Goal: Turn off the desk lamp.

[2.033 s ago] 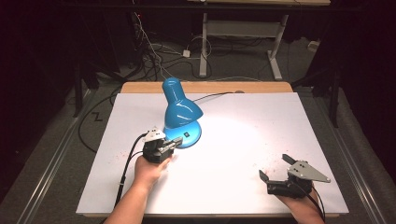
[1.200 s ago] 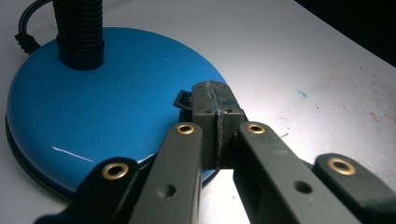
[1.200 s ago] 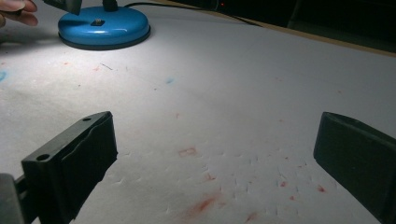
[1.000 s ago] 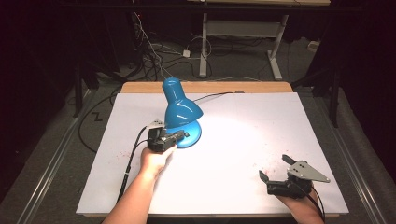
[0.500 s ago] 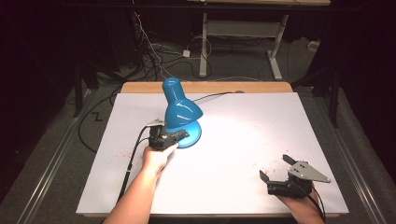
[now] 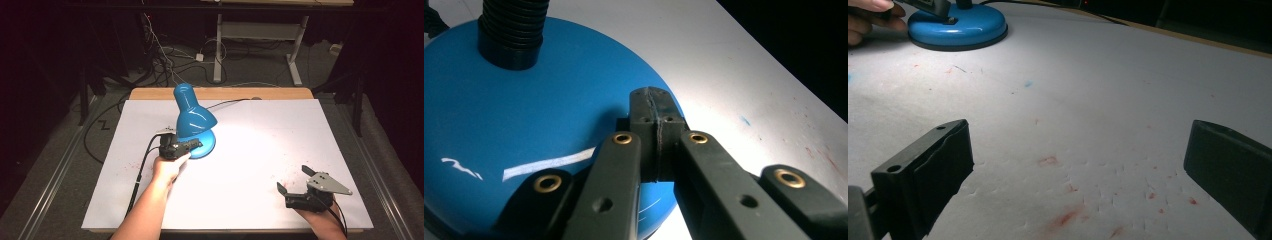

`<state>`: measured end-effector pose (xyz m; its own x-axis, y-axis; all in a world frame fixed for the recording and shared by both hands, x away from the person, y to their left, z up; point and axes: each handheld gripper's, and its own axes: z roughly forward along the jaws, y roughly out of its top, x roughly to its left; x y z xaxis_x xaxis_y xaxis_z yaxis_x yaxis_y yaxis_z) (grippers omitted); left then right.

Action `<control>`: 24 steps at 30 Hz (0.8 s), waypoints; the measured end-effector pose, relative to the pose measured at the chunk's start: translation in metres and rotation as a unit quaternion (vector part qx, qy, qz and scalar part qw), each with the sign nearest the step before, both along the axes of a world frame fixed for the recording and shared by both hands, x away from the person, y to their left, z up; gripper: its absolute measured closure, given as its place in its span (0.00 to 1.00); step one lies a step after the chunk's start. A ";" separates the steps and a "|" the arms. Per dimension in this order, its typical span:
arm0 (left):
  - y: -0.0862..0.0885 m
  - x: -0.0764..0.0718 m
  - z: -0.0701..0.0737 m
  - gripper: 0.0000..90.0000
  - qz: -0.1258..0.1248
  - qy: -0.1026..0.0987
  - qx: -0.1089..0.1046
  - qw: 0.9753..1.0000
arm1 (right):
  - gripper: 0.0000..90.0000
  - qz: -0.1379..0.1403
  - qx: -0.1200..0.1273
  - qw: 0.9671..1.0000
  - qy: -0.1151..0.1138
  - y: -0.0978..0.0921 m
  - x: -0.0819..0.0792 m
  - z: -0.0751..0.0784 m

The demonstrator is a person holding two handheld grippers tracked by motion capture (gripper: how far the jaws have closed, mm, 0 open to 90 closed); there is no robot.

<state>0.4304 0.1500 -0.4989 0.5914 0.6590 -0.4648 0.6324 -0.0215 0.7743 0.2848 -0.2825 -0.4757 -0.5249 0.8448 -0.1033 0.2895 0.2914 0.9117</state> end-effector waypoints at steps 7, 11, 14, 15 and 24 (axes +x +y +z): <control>-0.001 0.001 -0.001 0.98 -0.002 0.004 -0.003 1.000 | 0.00 0.002 -0.001 1.000 -0.001 0.000 0.000 0.000; -0.002 0.002 0.000 0.98 -0.006 0.002 0.000 1.000 | 0.00 0.001 -0.001 1.000 -0.001 0.000 0.000 0.000; -0.003 0.002 0.000 0.98 -0.004 0.000 -0.001 1.000 | 0.00 0.002 -0.002 1.000 -0.001 0.000 0.000 0.000; -0.003 0.002 0.000 0.98 -0.004 0.001 -0.001 1.000 | 0.00 0.001 -0.003 1.000 -0.001 0.001 0.000 0.000; -0.001 0.003 -0.001 0.98 -0.003 0.009 -0.013 1.000 | 0.00 -0.001 -0.002 1.000 0.000 -0.001 -0.002 0.000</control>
